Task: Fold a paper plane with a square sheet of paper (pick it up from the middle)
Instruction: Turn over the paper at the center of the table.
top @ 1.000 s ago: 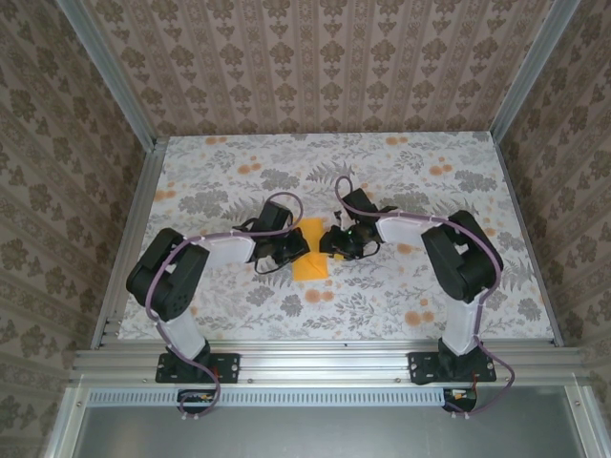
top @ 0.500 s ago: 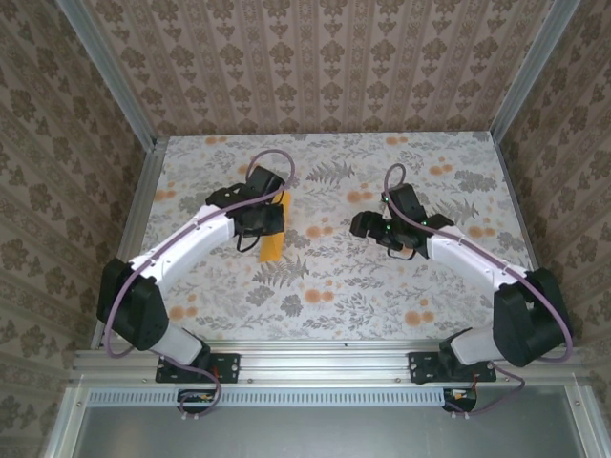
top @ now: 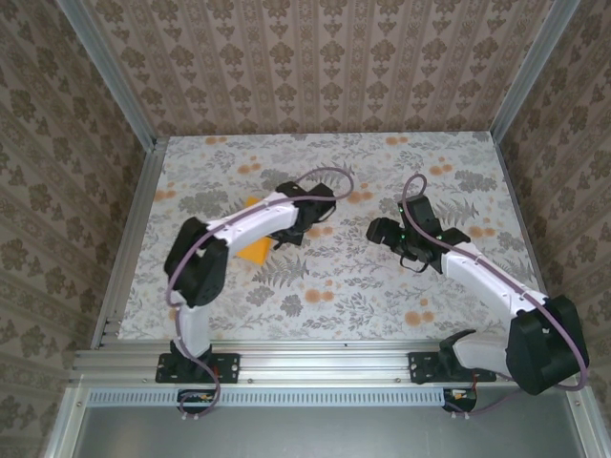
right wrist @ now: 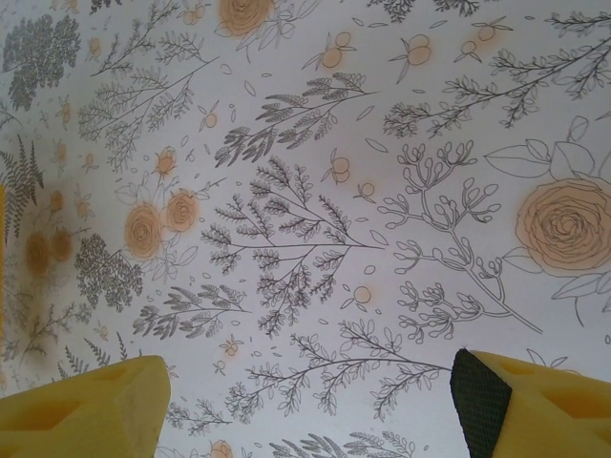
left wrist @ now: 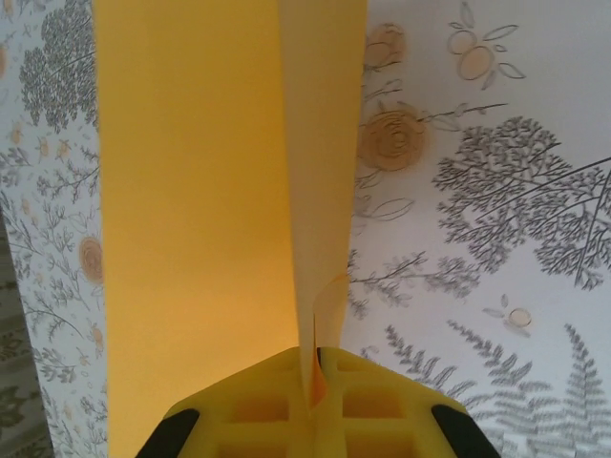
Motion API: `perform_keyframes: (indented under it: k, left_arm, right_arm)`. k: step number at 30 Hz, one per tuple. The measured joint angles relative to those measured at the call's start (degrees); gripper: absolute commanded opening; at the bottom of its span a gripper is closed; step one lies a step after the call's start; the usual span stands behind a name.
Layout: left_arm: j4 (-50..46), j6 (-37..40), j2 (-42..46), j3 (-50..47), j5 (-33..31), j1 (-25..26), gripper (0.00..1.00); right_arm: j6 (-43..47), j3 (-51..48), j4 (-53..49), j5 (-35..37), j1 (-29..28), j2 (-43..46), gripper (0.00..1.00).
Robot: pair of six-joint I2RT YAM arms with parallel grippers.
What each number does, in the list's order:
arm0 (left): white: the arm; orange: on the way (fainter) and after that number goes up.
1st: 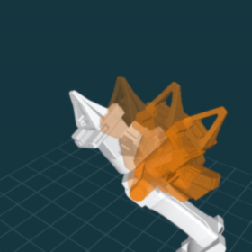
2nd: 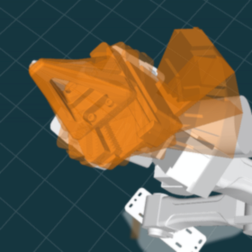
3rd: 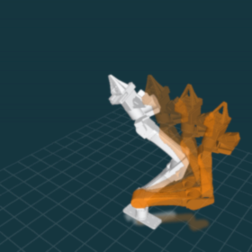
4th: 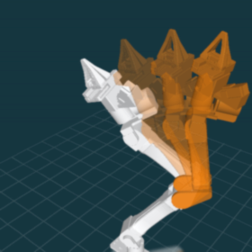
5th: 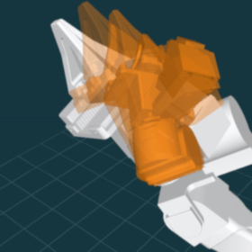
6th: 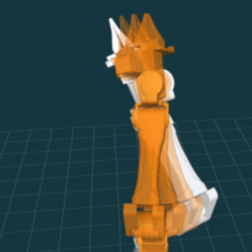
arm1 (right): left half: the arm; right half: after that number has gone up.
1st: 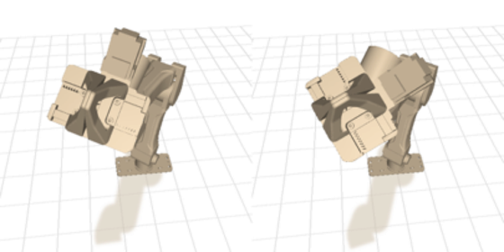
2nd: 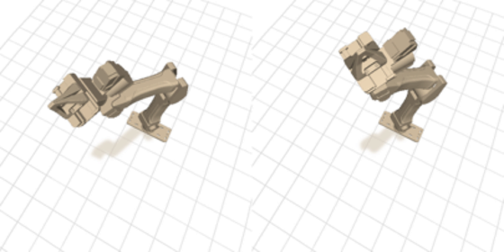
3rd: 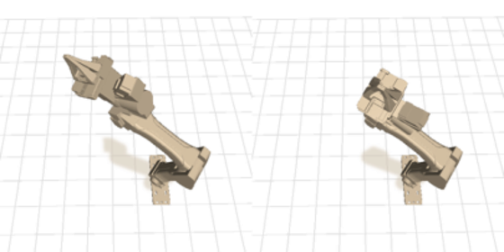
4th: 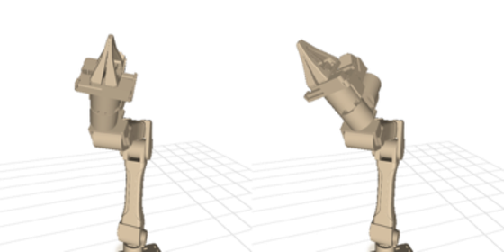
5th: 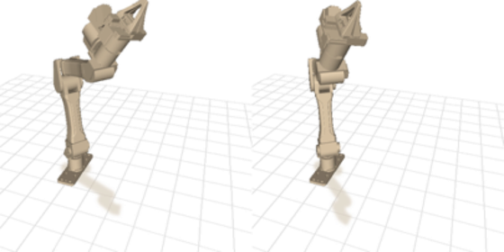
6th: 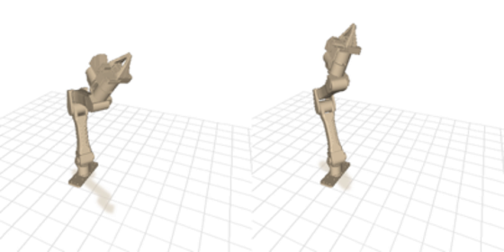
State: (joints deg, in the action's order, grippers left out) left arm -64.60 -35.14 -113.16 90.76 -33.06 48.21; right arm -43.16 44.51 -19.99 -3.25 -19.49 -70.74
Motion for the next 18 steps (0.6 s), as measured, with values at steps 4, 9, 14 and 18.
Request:
perform_keyframes:
  k: [4, 9, 14, 18]
  left_arm:
    - [0.13, -1.29, -5.99, 2.56, -0.76, 2.56, 0.01]
    - [1.64, -1.99, -9.53, 3.78, 2.23, 4.11, 0.04]
    - [3.78, -2.49, -12.09, 5.81, 6.4, 5.35, 0.08]
    - [4.7, -2.69, -12.79, 7.02, 9.01, 5.95, 0.2]
  right_arm:
    - [-0.42, -0.13, -0.63, 0.09, 0.61, 0.7, 0.8]
    - [-0.61, -0.85, -1.33, 0.11, 1.42, 2.16, 0.8]
    - [-0.83, -1.53, -1.51, 0.11, 1.95, 2.78, 0.8]
    - [-1.07, -1.84, -1.7, 0.11, 2.16, 2.89, 0.8]
